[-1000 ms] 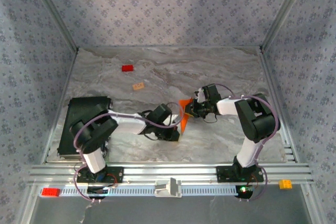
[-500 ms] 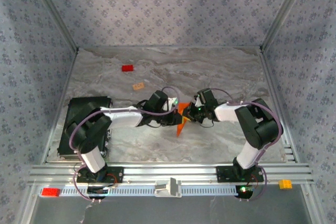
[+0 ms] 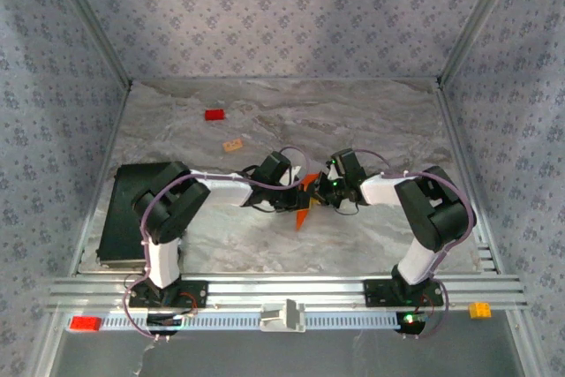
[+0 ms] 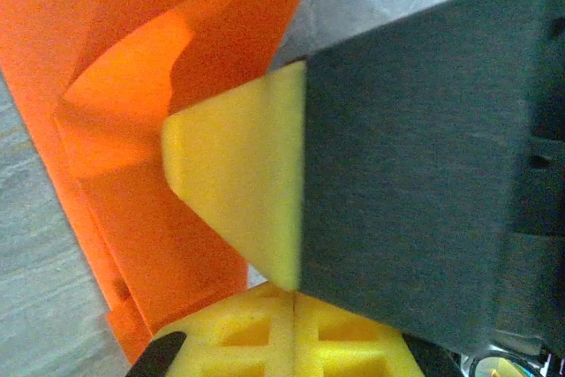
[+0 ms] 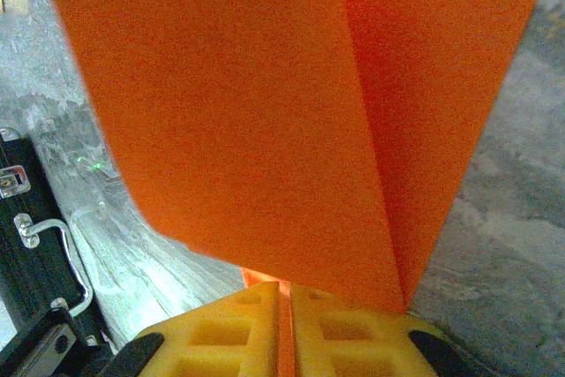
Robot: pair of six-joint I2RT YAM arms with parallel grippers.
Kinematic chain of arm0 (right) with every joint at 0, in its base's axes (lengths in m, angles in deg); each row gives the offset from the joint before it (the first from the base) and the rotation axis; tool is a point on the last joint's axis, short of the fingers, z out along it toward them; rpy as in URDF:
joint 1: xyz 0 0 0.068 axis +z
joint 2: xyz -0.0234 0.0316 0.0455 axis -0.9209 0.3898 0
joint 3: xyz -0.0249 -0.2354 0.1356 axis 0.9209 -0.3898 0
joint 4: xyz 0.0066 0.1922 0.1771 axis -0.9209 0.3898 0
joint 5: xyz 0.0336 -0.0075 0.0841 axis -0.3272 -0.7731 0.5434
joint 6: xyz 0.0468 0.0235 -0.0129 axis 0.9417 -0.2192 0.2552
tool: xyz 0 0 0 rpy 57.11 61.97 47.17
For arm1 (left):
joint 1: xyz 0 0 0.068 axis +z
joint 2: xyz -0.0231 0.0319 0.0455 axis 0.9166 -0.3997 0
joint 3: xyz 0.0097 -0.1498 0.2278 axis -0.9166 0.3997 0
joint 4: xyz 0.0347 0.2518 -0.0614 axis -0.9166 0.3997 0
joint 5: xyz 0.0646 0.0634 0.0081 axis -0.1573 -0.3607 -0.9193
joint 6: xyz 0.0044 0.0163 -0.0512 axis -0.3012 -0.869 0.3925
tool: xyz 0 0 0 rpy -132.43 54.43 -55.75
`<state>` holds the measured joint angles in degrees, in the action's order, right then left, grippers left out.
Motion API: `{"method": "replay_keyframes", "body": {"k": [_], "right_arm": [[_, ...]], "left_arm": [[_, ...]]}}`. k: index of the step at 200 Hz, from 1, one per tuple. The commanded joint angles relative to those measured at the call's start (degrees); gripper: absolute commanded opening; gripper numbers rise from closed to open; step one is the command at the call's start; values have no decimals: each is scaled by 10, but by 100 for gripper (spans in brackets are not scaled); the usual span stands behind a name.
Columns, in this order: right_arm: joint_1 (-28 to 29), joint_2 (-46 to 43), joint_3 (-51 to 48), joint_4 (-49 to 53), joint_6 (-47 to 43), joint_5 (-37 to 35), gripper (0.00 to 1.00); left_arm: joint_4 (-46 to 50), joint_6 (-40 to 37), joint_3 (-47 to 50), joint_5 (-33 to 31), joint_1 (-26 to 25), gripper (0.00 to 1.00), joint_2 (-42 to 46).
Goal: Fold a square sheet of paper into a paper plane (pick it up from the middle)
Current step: Fold the wing for the fifth time at the center of the table.
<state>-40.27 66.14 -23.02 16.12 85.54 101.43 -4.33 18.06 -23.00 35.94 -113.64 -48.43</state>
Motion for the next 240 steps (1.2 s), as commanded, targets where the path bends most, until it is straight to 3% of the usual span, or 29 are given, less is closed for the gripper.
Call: {"method": "replay_keyframes", "body": {"k": [1, 52, 139, 180, 240], "right_arm": [[4, 14, -19, 45, 10, -20, 13], [-3, 2, -22, 45, -2, -21, 15], [-80, -99, 17, 107, -143, 0, 18], [-46, -77, 16, 65, -152, 44, 16], [-5, -13, 55, 106, -201, -7, 15]], "left_arm": [[6, -13, -14, 0, 4, 1, -17], [44, -16, 10, -37, -5, 0, -25], [56, -51, 57, -6, -7, 0, -27], [47, -44, 56, -7, -7, 0, -28], [46, -40, 56, -7, -3, 0, -28]]}}
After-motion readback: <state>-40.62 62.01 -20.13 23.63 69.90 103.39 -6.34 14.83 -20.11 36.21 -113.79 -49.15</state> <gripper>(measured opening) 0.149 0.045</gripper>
